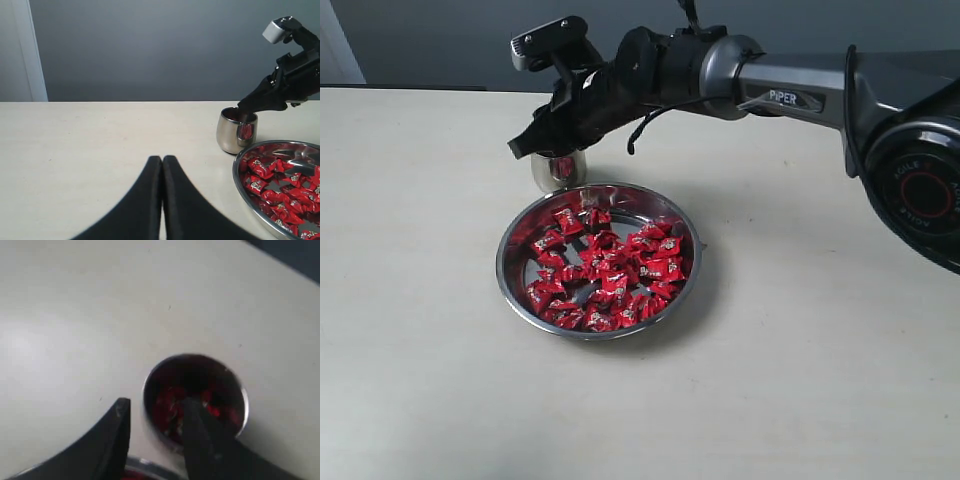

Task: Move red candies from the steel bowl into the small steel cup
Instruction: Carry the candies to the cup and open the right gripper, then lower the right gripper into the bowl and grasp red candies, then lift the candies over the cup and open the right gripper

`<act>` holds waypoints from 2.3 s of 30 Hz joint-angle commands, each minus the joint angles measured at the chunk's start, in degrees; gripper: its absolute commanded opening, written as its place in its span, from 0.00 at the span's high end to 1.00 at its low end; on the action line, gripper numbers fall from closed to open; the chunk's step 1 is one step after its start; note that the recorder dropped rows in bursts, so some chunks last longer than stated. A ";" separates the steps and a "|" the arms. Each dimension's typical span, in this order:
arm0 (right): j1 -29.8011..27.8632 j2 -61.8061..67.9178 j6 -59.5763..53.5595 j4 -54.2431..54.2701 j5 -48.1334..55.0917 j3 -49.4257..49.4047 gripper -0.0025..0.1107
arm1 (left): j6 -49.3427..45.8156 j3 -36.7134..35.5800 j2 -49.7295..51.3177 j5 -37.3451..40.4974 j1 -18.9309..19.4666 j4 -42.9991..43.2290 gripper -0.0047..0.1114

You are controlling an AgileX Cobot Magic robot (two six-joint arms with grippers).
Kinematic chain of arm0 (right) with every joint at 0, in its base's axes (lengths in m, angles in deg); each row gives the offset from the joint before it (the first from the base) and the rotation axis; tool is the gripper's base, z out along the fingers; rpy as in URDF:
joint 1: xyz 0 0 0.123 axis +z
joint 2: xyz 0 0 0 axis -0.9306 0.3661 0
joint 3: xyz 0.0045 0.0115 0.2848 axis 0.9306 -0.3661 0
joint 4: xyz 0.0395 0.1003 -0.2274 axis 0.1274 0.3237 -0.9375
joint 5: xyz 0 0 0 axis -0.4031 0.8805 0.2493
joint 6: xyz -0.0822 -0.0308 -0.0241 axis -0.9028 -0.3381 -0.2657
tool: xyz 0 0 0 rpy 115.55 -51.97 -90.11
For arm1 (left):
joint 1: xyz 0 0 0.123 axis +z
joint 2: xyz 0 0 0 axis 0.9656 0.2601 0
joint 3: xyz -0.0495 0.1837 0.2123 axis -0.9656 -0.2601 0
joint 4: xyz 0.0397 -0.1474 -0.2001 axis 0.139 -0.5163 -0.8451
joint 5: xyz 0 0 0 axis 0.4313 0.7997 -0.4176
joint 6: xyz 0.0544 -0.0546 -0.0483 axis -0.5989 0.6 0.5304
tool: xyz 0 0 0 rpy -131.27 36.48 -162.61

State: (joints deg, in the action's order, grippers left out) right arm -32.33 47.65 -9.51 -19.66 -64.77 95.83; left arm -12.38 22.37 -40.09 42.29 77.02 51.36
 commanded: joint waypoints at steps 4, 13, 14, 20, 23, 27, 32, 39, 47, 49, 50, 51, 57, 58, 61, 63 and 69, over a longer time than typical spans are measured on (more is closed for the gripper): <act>-0.15 -0.37 -0.02 -0.28 16.57 0.15 0.67 | 0.25 -0.04 -0.26 -0.16 0.07 0.00 0.96; -0.15 4.56 -0.23 -0.68 15.99 0.15 0.55 | 0.25 -0.04 -0.26 -0.16 0.07 0.00 0.96; -0.15 4.77 -0.23 -0.80 15.75 0.15 0.55 | 0.25 -0.04 -0.26 -0.16 0.07 0.00 0.96; -0.15 5.37 -0.23 -0.80 15.22 0.15 0.71 | 0.25 -0.04 -0.26 -0.29 0.07 0.00 0.96; -0.15 4.96 -0.23 -0.80 15.22 0.15 0.89 | 0.25 -0.04 -0.26 -0.29 0.07 0.00 0.96; -0.15 4.35 -0.23 -0.80 15.22 0.15 0.98 | 0.25 -0.04 -0.26 -0.40 0.07 0.00 0.96; -0.15 3.75 -0.13 -0.80 15.61 0.15 0.98 | 0.25 -0.04 -0.26 -0.40 0.07 0.00 0.96; -0.15 -0.26 0.01 -0.80 15.50 0.15 0.98 | 0.25 -0.04 -0.26 -0.40 0.07 0.00 0.96; -0.15 -3.38 0.01 -2.23 3.65 0.15 0.98 | 0.25 -0.04 -0.26 -0.40 0.07 0.00 0.96; -0.15 -3.12 -0.09 -2.23 -0.02 0.15 0.98 | 0.25 -0.04 -0.26 -0.40 0.07 0.00 0.96; -0.15 -3.00 -0.09 -2.23 -1.65 0.15 0.98 | 0.25 -0.04 -0.26 -0.40 0.07 0.00 0.96; -0.15 -2.77 -0.09 -2.23 -2.86 0.15 0.98 | 0.25 -0.04 -0.26 -0.40 0.07 0.00 0.96; -0.15 -1.03 -0.09 -3.60 -6.02 0.15 0.98 | 0.25 -0.04 -0.26 -0.30 0.07 0.00 0.96; -0.15 -0.74 -0.09 -3.76 -6.51 0.15 0.98 | 0.25 -0.04 -0.26 -0.19 0.07 0.00 0.96; -0.15 0.40 -0.09 -4.02 -8.00 0.15 0.98 | 0.25 -0.04 -0.26 -0.19 0.07 0.00 0.96; -0.15 1.01 -0.09 -4.02 -8.90 0.15 0.98 | 0.25 -0.04 -0.26 -0.19 0.07 0.00 0.96; -0.25 1.23 -0.09 -3.92 -9.39 0.15 0.96 | 0.25 -0.04 -0.26 -0.19 0.07 0.00 0.96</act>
State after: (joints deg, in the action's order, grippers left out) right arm -32.33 49.03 -9.51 -23.13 -73.08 95.83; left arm -12.38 22.37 -40.09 42.29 77.02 51.36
